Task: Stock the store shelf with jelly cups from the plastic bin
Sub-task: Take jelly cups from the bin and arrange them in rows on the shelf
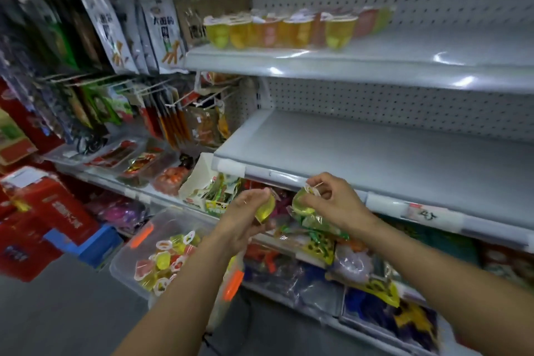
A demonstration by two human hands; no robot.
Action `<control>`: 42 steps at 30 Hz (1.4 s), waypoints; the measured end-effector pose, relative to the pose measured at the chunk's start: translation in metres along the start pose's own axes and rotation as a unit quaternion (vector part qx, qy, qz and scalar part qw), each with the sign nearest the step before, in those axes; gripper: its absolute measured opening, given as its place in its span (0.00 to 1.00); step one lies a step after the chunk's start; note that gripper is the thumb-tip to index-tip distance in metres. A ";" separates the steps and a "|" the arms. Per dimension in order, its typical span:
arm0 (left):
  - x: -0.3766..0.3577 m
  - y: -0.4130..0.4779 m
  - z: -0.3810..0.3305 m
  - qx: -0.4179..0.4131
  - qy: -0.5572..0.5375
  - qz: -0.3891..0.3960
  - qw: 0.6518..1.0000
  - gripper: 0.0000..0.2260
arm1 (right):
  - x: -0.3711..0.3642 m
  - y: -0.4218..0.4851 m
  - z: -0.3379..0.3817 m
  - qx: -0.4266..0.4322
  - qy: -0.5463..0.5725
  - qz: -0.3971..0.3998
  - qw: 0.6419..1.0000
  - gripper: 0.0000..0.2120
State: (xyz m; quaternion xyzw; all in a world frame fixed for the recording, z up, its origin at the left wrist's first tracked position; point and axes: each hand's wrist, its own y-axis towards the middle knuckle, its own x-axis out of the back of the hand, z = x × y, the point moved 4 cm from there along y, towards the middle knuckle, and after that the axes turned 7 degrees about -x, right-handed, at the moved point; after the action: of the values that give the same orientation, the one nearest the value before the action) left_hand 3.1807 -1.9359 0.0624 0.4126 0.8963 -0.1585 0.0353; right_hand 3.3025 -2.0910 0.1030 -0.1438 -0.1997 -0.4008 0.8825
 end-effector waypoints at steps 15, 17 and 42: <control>-0.139 -0.034 -0.217 -0.347 0.258 0.072 0.899 0.12 | 0.176 -0.018 0.122 0.184 0.024 -0.180 0.966 0.09; -0.151 -0.032 -0.243 -0.388 0.250 0.083 0.883 0.11 | 0.195 -0.011 0.141 0.203 0.018 -0.213 0.956 0.11; -0.182 0.083 -0.337 -0.416 0.266 0.076 0.866 0.19 | 0.227 0.158 0.181 0.174 -0.150 -0.203 0.952 0.05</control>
State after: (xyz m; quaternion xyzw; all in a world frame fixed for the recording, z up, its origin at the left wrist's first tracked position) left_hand 3.3854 -1.9121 0.3959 0.4527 0.8205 0.3482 -0.0243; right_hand 3.5162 -2.0626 0.3536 -0.0029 -0.4218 -0.5045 0.7534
